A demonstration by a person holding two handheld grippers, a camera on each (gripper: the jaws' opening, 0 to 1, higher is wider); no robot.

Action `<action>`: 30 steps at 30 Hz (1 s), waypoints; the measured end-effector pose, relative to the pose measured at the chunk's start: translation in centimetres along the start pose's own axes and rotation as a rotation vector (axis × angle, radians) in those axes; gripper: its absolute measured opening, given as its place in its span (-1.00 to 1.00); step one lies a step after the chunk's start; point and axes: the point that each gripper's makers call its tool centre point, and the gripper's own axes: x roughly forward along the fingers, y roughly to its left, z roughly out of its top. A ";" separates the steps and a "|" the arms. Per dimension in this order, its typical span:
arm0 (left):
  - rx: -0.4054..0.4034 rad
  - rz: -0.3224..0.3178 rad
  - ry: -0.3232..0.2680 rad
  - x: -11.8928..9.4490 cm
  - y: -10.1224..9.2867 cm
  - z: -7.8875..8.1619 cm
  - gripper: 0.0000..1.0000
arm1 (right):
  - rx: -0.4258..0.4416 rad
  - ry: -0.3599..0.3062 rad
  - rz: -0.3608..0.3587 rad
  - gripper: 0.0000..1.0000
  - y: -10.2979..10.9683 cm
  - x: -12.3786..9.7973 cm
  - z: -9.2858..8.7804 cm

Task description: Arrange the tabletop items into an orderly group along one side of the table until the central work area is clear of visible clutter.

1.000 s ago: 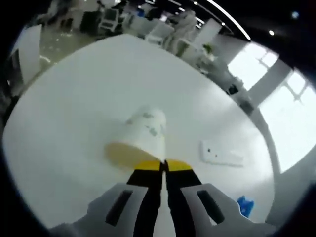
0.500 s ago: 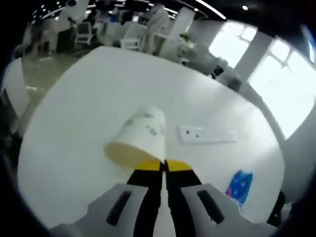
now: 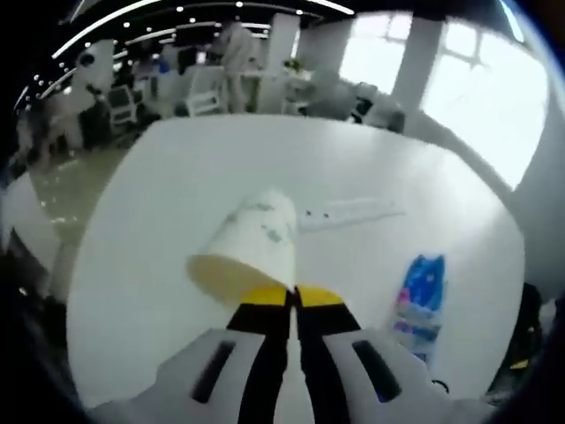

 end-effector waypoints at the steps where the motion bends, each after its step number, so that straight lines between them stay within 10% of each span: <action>1: 0.024 -0.005 0.009 -0.5 -0.5 -0.7 -1.00 | 0.001 -0.001 0.002 0.40 0.0 0.0 0.0; 14: 0.059 0.000 0.047 -4.7 -2.8 -6.8 -1.00 | 0.000 -0.013 0.020 0.40 0.4 0.0 0.3; 30: 0.083 0.067 0.107 -7.6 -0.7 -10.9 -1.00 | 0.002 -0.018 0.033 0.40 0.7 0.0 0.4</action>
